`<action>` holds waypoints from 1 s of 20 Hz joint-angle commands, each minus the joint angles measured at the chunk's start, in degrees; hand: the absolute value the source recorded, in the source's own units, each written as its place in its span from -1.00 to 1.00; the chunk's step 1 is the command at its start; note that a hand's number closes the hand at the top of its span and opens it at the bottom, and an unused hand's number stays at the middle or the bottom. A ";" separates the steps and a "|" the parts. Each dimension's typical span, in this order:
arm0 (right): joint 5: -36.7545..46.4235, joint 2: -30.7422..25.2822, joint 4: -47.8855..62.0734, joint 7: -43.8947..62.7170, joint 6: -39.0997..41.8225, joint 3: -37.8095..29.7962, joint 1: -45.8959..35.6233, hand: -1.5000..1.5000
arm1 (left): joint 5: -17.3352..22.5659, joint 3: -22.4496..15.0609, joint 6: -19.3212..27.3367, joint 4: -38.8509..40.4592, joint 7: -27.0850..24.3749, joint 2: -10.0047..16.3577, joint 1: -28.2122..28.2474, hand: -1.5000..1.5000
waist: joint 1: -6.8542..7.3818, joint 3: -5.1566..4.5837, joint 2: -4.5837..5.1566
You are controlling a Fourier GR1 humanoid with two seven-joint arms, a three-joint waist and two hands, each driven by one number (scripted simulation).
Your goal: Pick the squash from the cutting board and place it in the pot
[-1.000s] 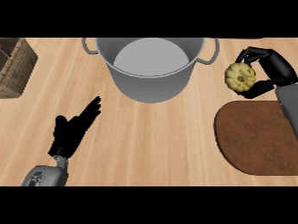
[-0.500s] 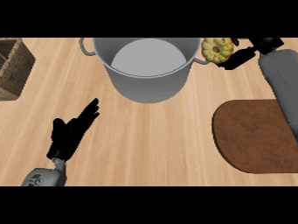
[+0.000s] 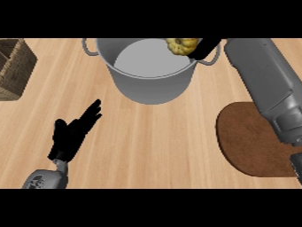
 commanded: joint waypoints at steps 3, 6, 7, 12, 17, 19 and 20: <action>4.50 7.37 3.57 6.32 -3.66 3.32 -5.08 1.00 | 1.51 0.94 -2.63 -1.11 0.47 1.73 1.71 0.00 | 0.49 -0.12 0.15; 10.98 7.59 6.17 8.04 -7.22 8.37 -7.27 1.00 | -1.17 -1.44 0.13 -0.67 1.82 -0.98 -1.24 0.00 | 1.17 -0.14 0.55; 12.62 8.92 6.44 9.59 -9.64 9.60 -7.11 1.00 | -0.18 0.37 -0.97 3.09 -1.26 -0.26 -1.54 0.00 | 0.77 -0.20 0.66; 19.98 9.31 12.12 13.46 -11.48 15.09 -9.66 1.00 | -1.47 -0.82 -0.24 1.93 -0.11 -0.83 -2.27 0.00 | 1.95 -0.18 1.11; 20.48 14.27 19.72 24.24 -0.09 15.81 -11.19 1.00 | -1.68 -1.68 -0.49 1.40 0.25 -1.34 -1.87 0.00 | 2.63 -0.25 1.27; 19.29 14.11 21.31 26.66 2.06 14.43 -11.65 -1.00 | -0.91 -0.56 -0.40 0.56 0.84 -0.89 -2.01 0.00 | 2.79 -0.20 1.28; 20.21 14.35 22.09 26.31 1.83 15.48 -9.64 -1.00 | -2.20 -1.80 0.57 1.60 0.45 -2.14 -2.02 0.00 | 2.51 -0.19 1.39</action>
